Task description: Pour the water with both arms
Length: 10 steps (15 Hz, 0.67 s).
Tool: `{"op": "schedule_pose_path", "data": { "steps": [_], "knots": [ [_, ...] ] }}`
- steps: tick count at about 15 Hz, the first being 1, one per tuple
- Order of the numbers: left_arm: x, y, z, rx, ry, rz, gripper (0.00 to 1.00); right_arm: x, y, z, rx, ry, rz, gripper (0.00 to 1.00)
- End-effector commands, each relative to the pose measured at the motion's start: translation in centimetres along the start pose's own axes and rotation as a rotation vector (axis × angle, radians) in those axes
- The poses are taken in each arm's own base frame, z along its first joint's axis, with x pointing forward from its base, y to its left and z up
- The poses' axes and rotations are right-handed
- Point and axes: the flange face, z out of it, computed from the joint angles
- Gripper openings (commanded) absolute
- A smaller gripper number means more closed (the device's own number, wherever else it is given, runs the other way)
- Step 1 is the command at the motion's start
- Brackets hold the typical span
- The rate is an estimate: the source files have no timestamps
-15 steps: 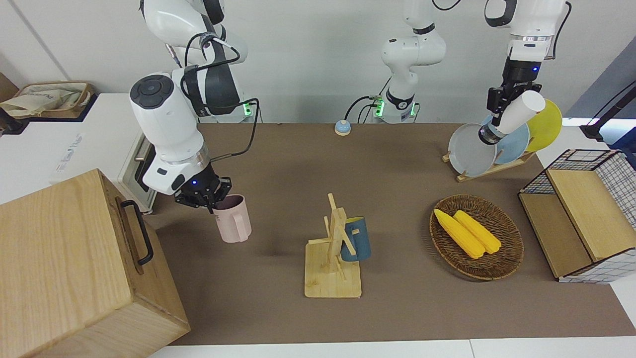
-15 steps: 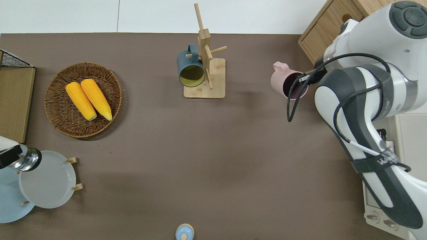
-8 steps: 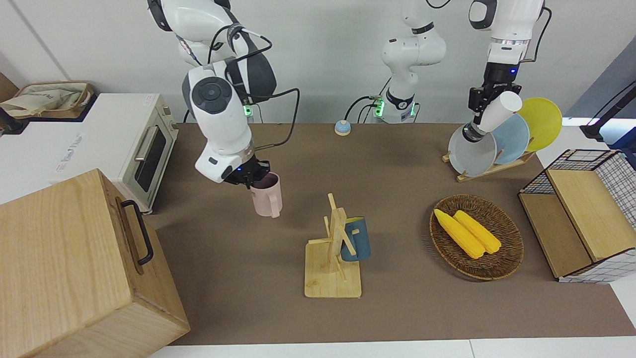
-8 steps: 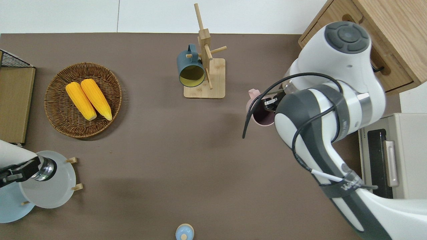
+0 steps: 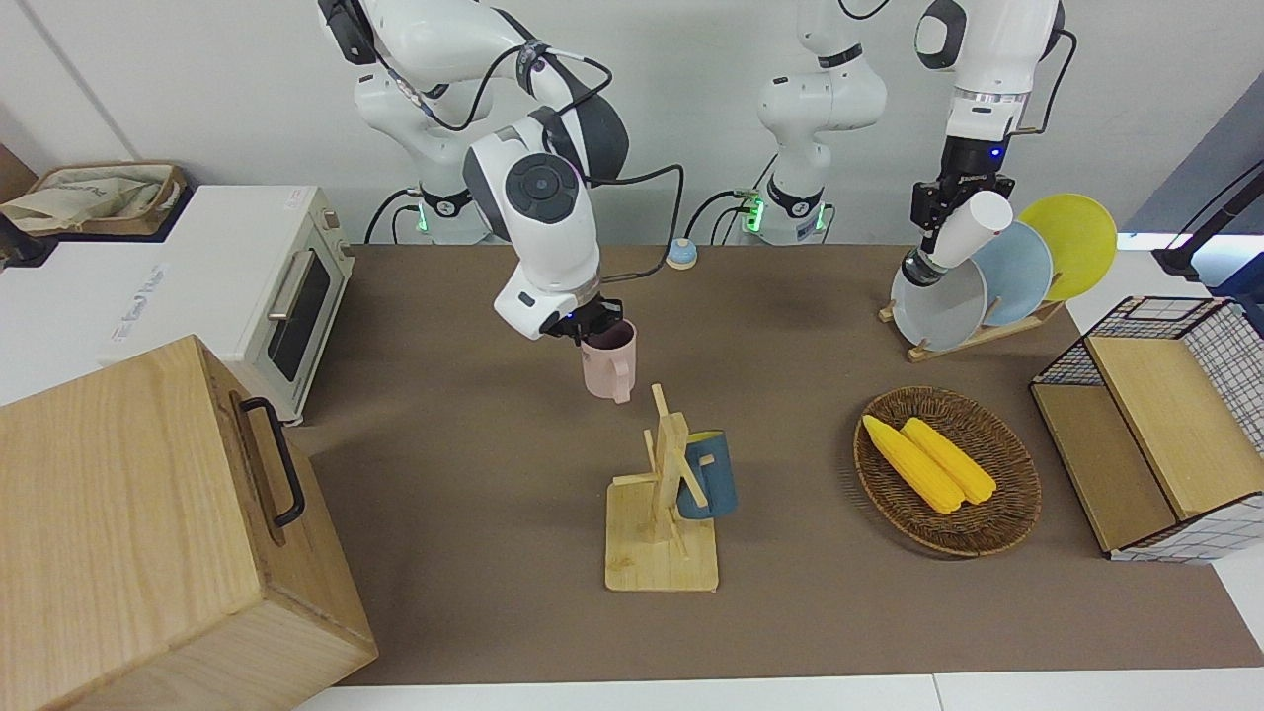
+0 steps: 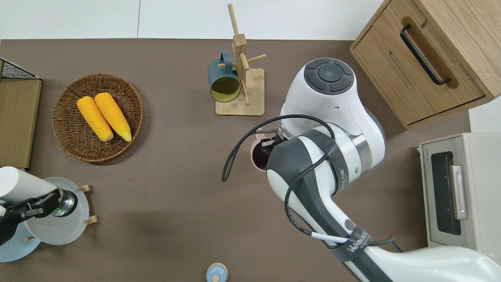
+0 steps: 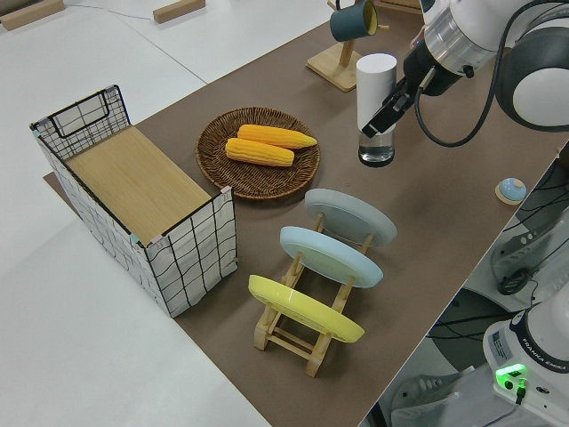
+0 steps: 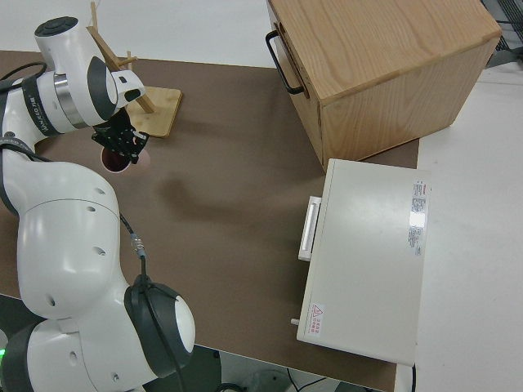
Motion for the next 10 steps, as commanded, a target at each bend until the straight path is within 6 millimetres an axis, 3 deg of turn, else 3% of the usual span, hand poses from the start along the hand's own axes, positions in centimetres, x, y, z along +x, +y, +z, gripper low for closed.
{"op": "schedule_pose_path", "data": {
  "steps": [1,4,7,10],
  "knots": [
    [-1.1,1.4,-1.0,-0.01,0.043,0.022,0.0,-0.2,-4.6,2.7,0.048,0.022,0.104,0.0],
    [-1.6,2.1,-0.4,-0.019,0.02,0.025,0.0,-0.5,-8.6,5.3,0.074,0.01,0.143,0.0],
    [-1.8,2.2,-0.1,-0.02,0.008,0.019,0.0,0.4,-11.0,6.2,0.109,0.016,0.202,0.0],
    [-1.9,2.2,-0.1,-0.025,-0.002,0.001,0.0,0.0,-13.7,6.6,0.156,0.034,0.25,0.0]
  ]
}}
